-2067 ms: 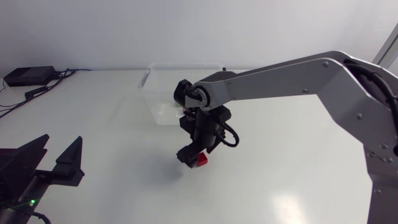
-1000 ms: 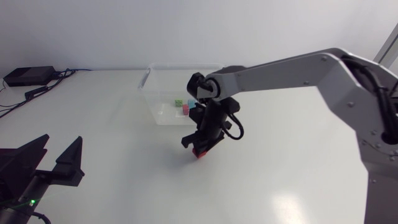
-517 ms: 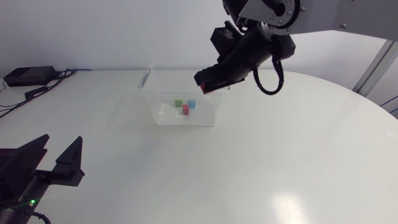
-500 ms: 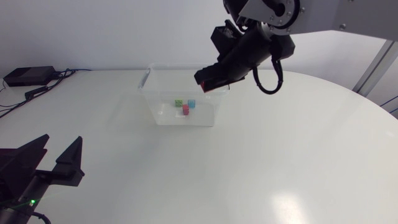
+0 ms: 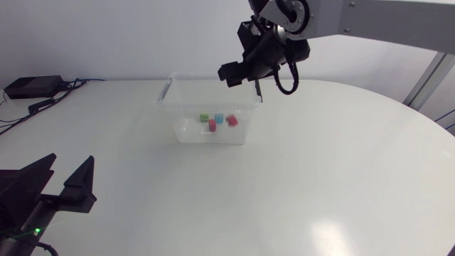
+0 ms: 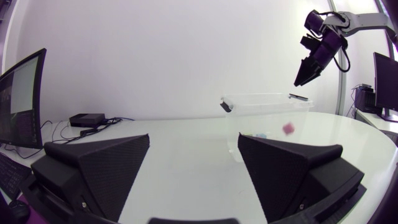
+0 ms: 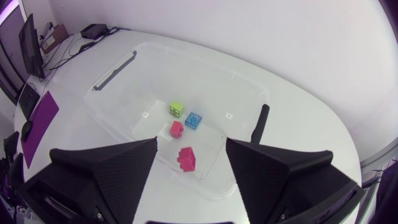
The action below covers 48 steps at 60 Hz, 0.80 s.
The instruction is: Place the duplo bricks in the container
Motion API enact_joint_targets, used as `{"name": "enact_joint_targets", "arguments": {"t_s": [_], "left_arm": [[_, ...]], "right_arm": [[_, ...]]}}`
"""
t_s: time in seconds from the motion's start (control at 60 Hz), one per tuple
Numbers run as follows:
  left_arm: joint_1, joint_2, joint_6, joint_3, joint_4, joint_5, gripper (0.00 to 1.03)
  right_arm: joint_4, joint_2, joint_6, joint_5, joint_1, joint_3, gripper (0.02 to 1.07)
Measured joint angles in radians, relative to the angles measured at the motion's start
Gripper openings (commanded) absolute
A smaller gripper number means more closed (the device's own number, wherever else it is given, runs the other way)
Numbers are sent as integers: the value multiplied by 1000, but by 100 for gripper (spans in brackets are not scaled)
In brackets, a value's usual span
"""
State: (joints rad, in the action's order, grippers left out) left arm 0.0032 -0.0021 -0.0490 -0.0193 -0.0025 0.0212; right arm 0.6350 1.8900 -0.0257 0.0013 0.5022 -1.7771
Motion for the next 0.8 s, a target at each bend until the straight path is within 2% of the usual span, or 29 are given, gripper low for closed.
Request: {"name": "enact_joint_targets", "arguments": {"t_s": [0.283, 0.417, 0.8], "left_arm": [[0, 0, 0, 0, 0, 0, 99], [0, 0, 0, 0, 0, 0, 99], [0, 0, 0, 0, 0, 0, 99]], "right_arm": [[0, -216, 0, 13, -2, 165, 102], [-14, -336, 0, 52, -7, 272, 102], [-207, -715, 4, 136, -91, 678, 102]]}}
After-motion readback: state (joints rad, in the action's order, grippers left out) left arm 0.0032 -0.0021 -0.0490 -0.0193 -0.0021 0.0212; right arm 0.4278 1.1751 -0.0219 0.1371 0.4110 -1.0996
